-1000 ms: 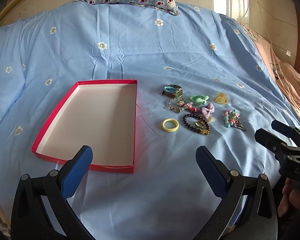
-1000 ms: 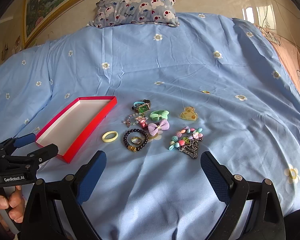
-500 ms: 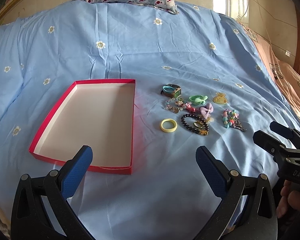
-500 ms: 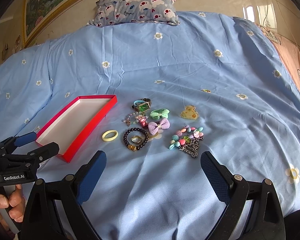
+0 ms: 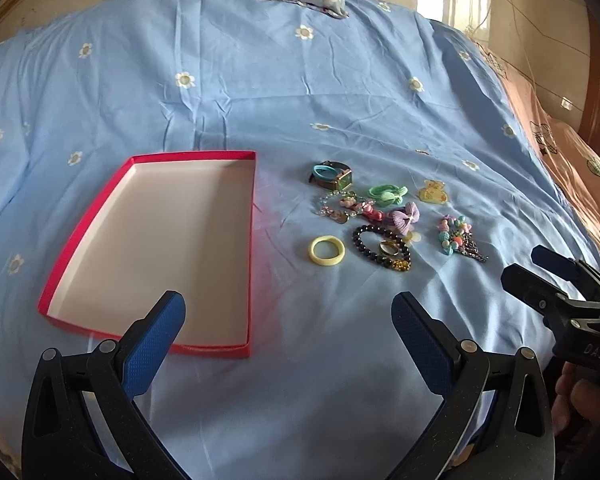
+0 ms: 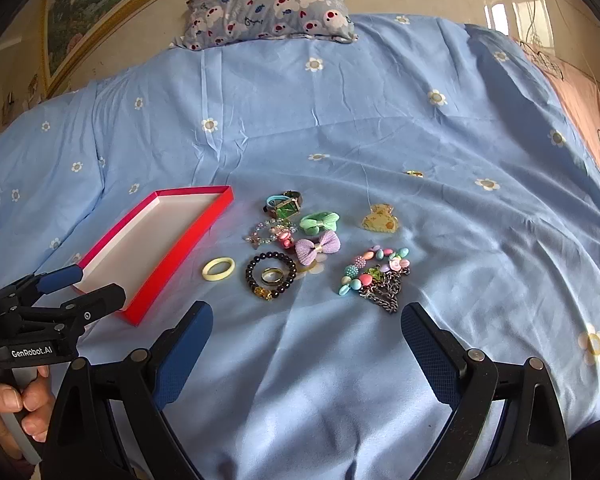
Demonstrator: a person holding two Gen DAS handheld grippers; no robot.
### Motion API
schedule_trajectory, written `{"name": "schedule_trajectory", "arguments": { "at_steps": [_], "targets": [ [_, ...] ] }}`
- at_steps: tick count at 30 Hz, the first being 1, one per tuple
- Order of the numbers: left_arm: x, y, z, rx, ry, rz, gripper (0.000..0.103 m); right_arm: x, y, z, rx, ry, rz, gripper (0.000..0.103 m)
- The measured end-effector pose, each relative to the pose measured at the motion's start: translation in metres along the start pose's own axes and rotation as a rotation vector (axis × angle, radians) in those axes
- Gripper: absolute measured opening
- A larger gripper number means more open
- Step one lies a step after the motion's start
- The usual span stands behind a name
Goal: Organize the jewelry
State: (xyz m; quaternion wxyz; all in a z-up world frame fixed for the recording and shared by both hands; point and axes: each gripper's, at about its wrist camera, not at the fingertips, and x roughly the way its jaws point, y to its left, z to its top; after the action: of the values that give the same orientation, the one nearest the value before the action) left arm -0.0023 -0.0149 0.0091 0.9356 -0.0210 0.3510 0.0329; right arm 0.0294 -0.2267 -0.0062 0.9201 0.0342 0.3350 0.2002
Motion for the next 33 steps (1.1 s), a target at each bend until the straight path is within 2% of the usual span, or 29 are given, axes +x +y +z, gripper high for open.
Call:
{"name": "schedule_trajectory", "arguments": {
  "at_steps": [11,17,22,26,30,33],
  "targets": [
    [0.024,-0.001,0.022,0.044,0.049,-0.054,0.095,0.015,-0.015,0.013,0.033,0.034,0.005,0.095],
    [0.042,-0.001,0.035,0.063,0.079,-0.084,0.087,0.027,-0.022,0.024,0.043,0.051,0.002,0.089],
    [0.057,-0.003,0.040,0.086,0.112,-0.094,0.082,0.040,-0.028,0.032,0.053,0.080,0.000,0.078],
    [0.072,-0.005,0.042,0.107,0.145,-0.103,0.077,0.052,-0.034,0.033,0.054,0.114,-0.010,0.074],
    [0.085,-0.009,0.044,0.126,0.174,-0.111,0.073,0.067,-0.044,0.031,0.068,0.166,-0.039,0.060],
    [0.094,-0.013,0.044,0.140,0.190,-0.119,0.070,0.071,-0.050,0.028,0.081,0.190,-0.045,0.055]
  ]
}}
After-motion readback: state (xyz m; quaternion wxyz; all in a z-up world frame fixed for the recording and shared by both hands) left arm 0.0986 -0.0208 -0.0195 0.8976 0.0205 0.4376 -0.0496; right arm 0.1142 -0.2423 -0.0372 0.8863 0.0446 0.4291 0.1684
